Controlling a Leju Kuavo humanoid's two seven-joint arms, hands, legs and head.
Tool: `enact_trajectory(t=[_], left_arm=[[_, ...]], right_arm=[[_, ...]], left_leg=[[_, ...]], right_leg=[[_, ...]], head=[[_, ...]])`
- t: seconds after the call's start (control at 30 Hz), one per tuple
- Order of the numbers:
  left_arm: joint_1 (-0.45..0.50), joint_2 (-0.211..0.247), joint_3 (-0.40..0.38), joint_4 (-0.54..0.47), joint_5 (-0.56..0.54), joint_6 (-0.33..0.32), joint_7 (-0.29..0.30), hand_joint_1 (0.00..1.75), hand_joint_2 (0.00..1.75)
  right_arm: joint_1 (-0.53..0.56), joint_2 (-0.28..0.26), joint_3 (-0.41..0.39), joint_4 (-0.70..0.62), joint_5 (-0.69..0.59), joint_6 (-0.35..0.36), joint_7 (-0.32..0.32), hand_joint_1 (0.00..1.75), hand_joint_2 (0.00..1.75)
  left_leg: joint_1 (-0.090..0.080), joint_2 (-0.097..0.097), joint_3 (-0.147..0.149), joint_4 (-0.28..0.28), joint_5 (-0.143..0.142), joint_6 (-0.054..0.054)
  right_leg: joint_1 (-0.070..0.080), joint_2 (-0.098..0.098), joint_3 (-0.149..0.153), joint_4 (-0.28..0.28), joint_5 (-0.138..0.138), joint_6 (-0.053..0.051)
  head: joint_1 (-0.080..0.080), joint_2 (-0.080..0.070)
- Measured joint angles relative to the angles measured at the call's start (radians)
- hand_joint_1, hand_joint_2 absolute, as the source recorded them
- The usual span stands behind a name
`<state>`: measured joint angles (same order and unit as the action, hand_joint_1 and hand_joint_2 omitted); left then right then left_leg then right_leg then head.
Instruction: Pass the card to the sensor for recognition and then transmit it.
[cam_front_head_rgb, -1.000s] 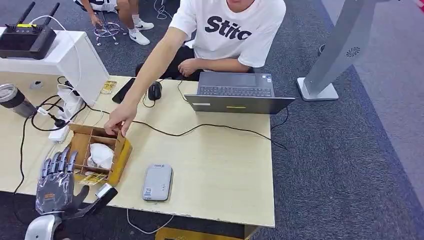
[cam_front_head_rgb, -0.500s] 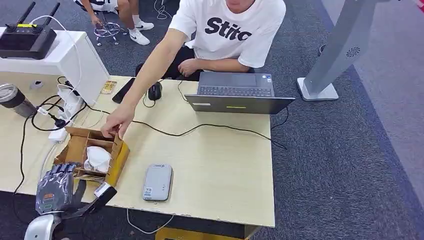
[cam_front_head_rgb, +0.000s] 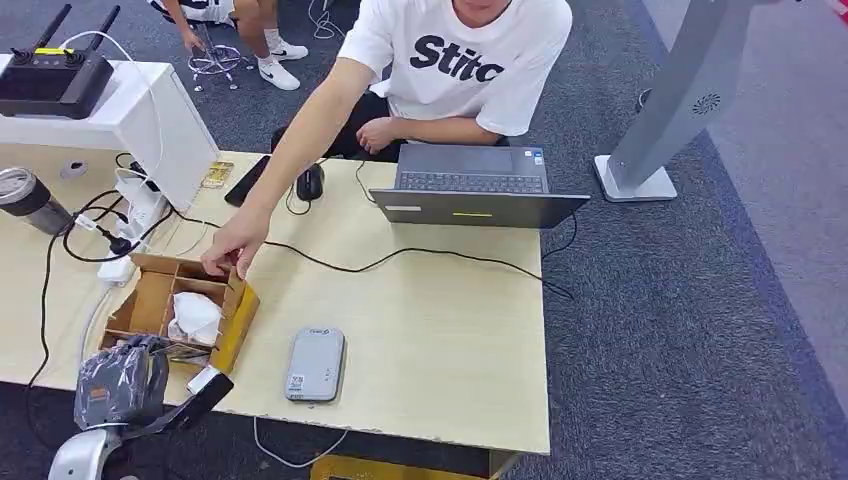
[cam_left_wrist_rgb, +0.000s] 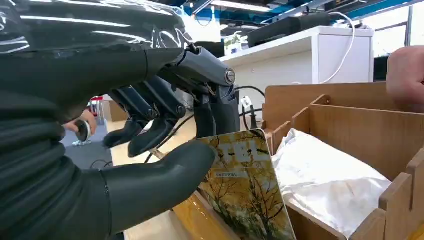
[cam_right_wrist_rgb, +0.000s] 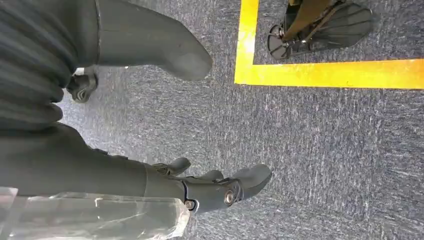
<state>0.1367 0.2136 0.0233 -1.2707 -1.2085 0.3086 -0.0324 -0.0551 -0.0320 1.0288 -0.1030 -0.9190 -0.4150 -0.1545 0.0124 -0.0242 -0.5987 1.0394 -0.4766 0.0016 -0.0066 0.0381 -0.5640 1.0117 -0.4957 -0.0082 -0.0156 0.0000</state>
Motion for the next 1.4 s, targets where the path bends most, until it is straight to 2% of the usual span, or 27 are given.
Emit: enact_trajectory(t=[0.23, 0.33, 0.53, 0.67, 0.77, 0.87, 1.07, 1.27, 1.4], left_arm=[[0.002, 0.002, 0.000, -0.003, -0.008, 0.013, 0.008, 1.75, 1.75], [0.013, 0.023, 0.000, -0.044, 0.005, 0.016, 0.013, 1.75, 1.75], [0.021, 0.108, 0.039, -0.206, 0.057, 0.003, -0.001, 1.75, 1.75], [0.016, 0.183, 0.119, -0.319, 0.089, -0.018, -0.022, 1.75, 1.75], [0.010, 0.236, 0.176, -0.378, 0.111, -0.038, -0.033, 1.75, 1.75], [-0.016, 0.270, 0.219, -0.404, 0.116, -0.055, -0.036, 1.75, 1.75], [-0.040, 0.280, 0.229, -0.401, 0.077, -0.056, -0.035, 1.75, 1.75], [-0.025, 0.264, 0.227, -0.347, 0.045, -0.010, -0.030, 1.75, 1.75], [-0.012, 0.254, 0.227, -0.330, 0.045, -0.003, -0.030, 1.75, 1.75]], right_arm=[[0.000, 0.000, 0.003, 0.002, -0.011, 0.000, -0.003, 0.00, 1.75], [0.000, 0.000, 0.006, 0.004, -0.023, -0.001, -0.005, 0.00, 1.75], [0.000, 0.000, 0.014, 0.010, -0.048, -0.004, -0.014, 0.00, 1.75], [0.000, 0.000, 0.026, 0.010, -0.061, -0.004, -0.017, 0.00, 1.75], [0.000, 0.000, 0.031, 0.010, -0.066, -0.003, -0.016, 0.00, 1.75], [-0.001, 0.000, 0.037, 0.010, -0.068, -0.003, -0.012, 0.00, 1.75], [-0.007, 0.001, 0.053, 0.008, -0.072, 0.000, -0.011, 0.00, 1.75], [-0.009, 0.000, 0.066, 0.008, -0.077, -0.003, -0.016, 0.00, 1.75], [-0.008, 0.000, 0.074, 0.008, -0.081, -0.004, -0.006, 0.00, 1.75]], left_leg=[[0.000, 0.000, 0.000, 0.000, 0.000, 0.000], [0.000, 0.000, 0.000, 0.000, 0.000, 0.000], [0.001, 0.000, 0.000, 0.000, 0.000, 0.000], [0.001, 0.000, 0.000, 0.000, 0.001, -0.002], [0.002, 0.000, 0.000, 0.000, 0.001, -0.002], [0.002, -0.002, 0.000, 0.000, 0.002, -0.003], [0.001, -0.002, 0.000, 0.000, 0.002, -0.002], [0.001, -0.002, 0.000, 0.000, 0.002, -0.002], [0.001, -0.002, 0.000, 0.000, 0.002, -0.002]], right_leg=[[0.000, 0.000, 0.000, 0.000, 0.000, 0.000], [0.000, 0.000, 0.000, 0.000, 0.000, 0.000], [0.001, 0.000, 0.000, 0.000, 0.000, 0.000], [0.001, 0.000, 0.000, 0.000, 0.000, 0.000], [0.001, 0.000, 0.000, 0.001, 0.000, 0.000], [0.001, -0.001, 0.000, 0.001, 0.000, 0.000], [0.001, -0.001, 0.001, 0.000, 0.000, 0.000], [0.001, -0.001, 0.000, 0.000, 0.000, 0.000], [0.001, -0.001, 0.000, 0.000, 0.000, 0.000]], head=[[0.000, 0.000], [0.000, 0.000], [0.000, 0.000], [0.000, 0.000], [0.000, 0.000], [0.000, 0.000], [0.000, 0.000], [0.000, 0.000], [0.000, 0.000]])
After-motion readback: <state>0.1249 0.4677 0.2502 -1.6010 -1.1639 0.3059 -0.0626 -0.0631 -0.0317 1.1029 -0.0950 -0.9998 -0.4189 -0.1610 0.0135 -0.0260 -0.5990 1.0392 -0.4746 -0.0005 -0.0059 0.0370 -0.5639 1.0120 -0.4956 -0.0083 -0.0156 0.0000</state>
